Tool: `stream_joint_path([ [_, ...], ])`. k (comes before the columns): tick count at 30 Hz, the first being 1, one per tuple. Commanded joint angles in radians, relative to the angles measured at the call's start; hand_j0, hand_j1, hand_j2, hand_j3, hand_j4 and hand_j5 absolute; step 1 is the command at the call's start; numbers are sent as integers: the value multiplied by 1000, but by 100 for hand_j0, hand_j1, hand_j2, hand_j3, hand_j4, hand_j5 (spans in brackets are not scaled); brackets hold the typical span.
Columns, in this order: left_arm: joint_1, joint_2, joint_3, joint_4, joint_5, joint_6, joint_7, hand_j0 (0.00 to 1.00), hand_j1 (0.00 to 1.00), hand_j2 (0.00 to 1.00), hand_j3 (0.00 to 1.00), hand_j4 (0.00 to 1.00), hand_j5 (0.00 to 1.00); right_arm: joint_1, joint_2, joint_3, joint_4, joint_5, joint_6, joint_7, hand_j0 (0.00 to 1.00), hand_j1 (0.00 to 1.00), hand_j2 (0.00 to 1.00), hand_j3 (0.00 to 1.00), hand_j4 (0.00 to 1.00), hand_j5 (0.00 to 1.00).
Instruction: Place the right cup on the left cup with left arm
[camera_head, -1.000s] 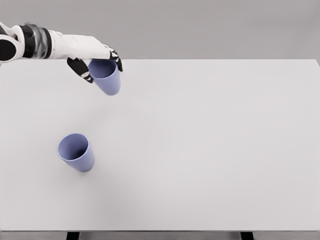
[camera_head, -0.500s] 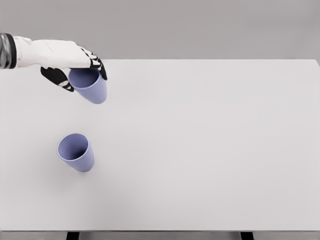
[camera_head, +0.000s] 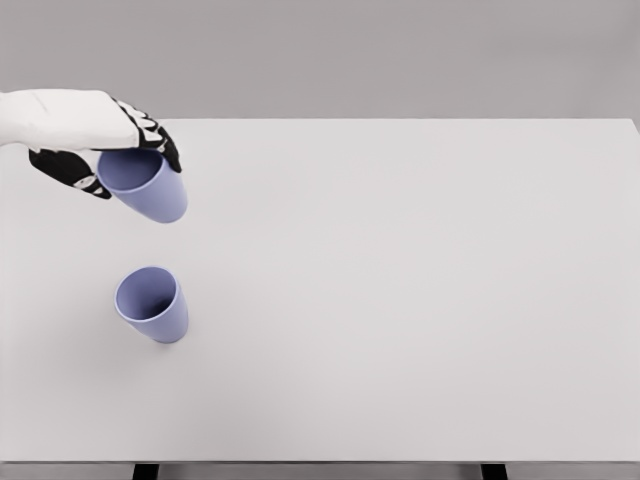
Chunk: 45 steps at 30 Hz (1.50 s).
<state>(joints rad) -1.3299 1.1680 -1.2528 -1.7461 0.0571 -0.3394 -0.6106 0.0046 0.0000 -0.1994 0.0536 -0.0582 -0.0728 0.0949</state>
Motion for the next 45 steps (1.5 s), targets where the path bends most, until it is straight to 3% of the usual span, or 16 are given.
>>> stream_joint_path([
  [1, 0, 25, 7, -9, 12, -24, 0, 70, 70, 70, 70, 70, 70, 0, 0, 0, 0, 0, -1, 0, 100, 100, 100, 100, 100, 100],
  [6, -2, 62, 10, -16, 26, -116, 0, 70, 70, 70, 70, 70, 70, 0, 0, 0, 0, 0, -1, 0, 100, 100, 100, 100, 100, 100],
  [16, 15, 73, 96, -16, 49, -176, 0, 70, 70, 70, 70, 70, 70, 0, 0, 0, 0, 0, 1, 0, 100, 100, 100, 100, 100, 100],
  [29, 18, 144, 89, -23, 70, -271, 0, 70, 70, 70, 70, 70, 70, 0, 0, 0, 0, 0, -1, 0, 100, 100, 100, 100, 100, 100],
  [45, 60, 171, 78, -26, 73, -271, 0, 71, 71, 71, 71, 71, 71, 0, 0, 0, 0, 0, 1, 0, 100, 100, 100, 100, 100, 100],
])
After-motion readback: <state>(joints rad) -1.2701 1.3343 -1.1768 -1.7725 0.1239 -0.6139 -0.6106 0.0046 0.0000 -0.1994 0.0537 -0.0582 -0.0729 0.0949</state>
